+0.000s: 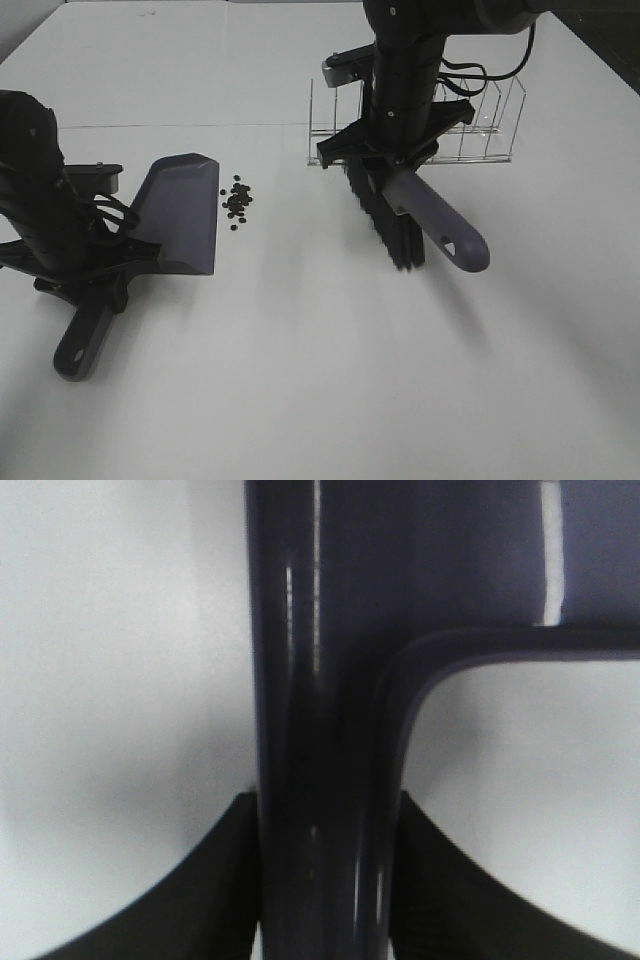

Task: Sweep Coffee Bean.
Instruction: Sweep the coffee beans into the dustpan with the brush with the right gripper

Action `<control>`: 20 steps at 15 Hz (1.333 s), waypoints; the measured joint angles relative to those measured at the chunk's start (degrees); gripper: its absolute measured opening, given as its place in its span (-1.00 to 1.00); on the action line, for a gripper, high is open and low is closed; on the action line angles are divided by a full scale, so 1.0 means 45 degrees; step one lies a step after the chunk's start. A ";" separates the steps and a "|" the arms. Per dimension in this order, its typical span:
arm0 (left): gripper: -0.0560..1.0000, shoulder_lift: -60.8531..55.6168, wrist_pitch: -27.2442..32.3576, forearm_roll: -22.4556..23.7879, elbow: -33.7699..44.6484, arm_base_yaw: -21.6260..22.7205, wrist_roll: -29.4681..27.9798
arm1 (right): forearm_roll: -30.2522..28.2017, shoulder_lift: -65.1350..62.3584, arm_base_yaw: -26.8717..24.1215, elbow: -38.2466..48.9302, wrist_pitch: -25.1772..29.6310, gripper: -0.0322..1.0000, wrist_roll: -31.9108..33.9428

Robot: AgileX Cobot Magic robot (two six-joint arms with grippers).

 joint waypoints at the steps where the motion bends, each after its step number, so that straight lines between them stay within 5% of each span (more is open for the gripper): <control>1: -0.29 0.0025 0.0000 0.0000 -0.0025 0.0000 0.0013 | 0.0382 0.0382 0.0013 -0.0586 0.0242 -0.39 -0.0242; 9: -0.29 0.0025 0.0000 -0.0089 -0.0025 0.0000 0.0051 | 0.0980 0.4151 0.2177 -0.6723 0.2878 -0.39 -0.0917; 12: -0.29 0.0025 0.0000 -0.0102 -0.0025 0.0000 0.0051 | 0.1846 0.5297 0.2865 -0.8773 0.2954 -0.39 -0.1273; 20: -0.29 0.0025 0.0000 -0.0127 -0.0025 0.0000 0.0051 | 0.2012 0.4826 0.3629 -0.9575 0.3158 -0.39 -0.1120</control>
